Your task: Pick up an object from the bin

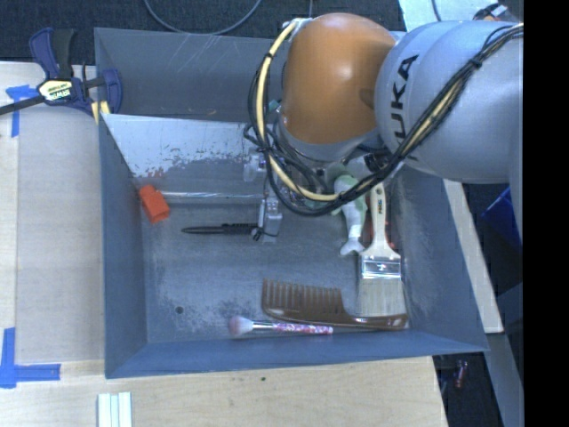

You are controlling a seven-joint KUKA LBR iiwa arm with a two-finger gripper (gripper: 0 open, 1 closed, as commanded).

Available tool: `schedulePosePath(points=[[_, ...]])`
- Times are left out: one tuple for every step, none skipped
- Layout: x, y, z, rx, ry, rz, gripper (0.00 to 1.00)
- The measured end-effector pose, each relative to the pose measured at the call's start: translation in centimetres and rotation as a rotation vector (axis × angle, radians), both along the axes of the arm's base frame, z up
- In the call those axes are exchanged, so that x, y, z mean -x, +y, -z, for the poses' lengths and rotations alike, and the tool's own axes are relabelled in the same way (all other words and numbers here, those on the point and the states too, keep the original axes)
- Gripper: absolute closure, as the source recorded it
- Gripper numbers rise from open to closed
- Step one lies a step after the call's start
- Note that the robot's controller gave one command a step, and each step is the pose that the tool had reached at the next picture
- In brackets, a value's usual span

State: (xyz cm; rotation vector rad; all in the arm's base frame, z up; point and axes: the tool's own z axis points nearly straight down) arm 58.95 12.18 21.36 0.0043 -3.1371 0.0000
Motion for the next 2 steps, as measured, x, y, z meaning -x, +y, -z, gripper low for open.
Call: schedulePosePath(points=[[-0.2,-0.1,-0.5,-0.001,-0.008,0.003,0.00],[-2.8,0.0,11.1,-0.002,-0.012,-0.021,0.00]])
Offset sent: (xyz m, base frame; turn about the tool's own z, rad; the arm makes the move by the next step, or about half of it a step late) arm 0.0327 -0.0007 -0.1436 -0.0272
